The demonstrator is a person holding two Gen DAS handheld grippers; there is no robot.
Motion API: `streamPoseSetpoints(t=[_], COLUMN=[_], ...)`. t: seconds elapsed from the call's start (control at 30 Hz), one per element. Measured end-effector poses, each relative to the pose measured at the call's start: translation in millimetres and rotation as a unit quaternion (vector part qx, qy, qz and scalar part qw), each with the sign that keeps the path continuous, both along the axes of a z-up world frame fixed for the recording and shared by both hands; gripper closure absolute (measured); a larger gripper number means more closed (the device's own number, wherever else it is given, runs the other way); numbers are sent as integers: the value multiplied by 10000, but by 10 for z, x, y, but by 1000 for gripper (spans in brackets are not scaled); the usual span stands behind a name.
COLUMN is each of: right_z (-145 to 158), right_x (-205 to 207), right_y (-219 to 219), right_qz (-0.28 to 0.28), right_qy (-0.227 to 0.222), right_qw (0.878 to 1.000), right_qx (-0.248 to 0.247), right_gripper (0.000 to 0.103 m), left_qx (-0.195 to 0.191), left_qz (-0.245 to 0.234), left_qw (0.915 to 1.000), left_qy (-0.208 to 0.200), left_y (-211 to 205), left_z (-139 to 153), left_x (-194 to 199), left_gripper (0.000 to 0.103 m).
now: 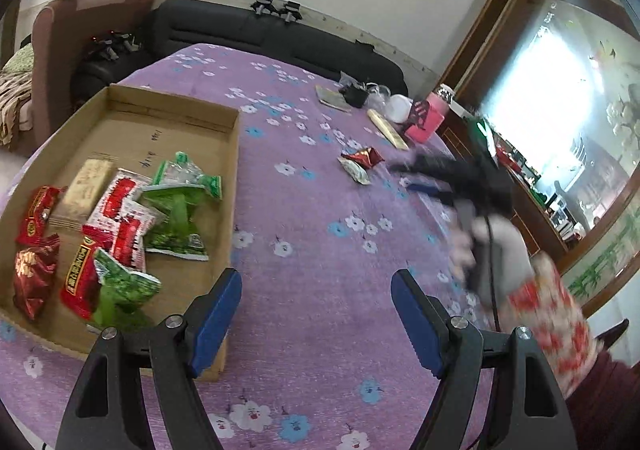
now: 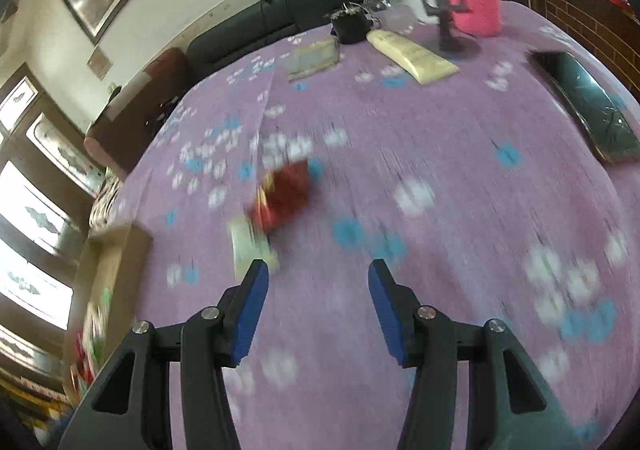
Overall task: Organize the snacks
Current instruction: 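Grasp the red foil candy with the right tool, then grasp the white candy wrapper with left tool while right tool holds red foil candy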
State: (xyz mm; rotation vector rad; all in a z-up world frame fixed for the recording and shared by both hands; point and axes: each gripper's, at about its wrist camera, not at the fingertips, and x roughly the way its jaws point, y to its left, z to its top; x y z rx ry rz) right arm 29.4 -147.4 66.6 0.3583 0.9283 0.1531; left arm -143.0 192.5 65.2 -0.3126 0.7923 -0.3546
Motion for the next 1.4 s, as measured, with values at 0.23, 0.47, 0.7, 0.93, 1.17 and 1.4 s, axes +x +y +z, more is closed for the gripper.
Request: streamPoseSetpoints(t=[0.23,0.47,0.7,0.93,1.17,1.4], right_z=[-156,-122,-171,-136,-63,-71], right_x=[582,469,-248,-547,-640,-675], right_y=[356,434,126,-281,-493,-718], right_qz=[-86,345,825,335,-147,-499], right_qy=[329,300,390,41,-692,-730], right_qw=[9992,9976,9954,9993,9968,9960], right_qx=[-224,-522,-289,-181,-359,-137], right_gripper=[47,71,71,60,49,45], left_qx=[52,-33,-7,195,556,856], left_qz=[-5,-41,-194,-563,-888,-790], left_qw=[10000,9998,9996,9977,9939,9922], left_qy=[85,178,184,317,344,440], left_y=[-3,-37,-154,-510,-871,-1050], left_z=[-33,-92,-93,-151,-185,-354], left_x=[28,75,68,70,118,450], left_gripper=[23,23,19,19,19,19])
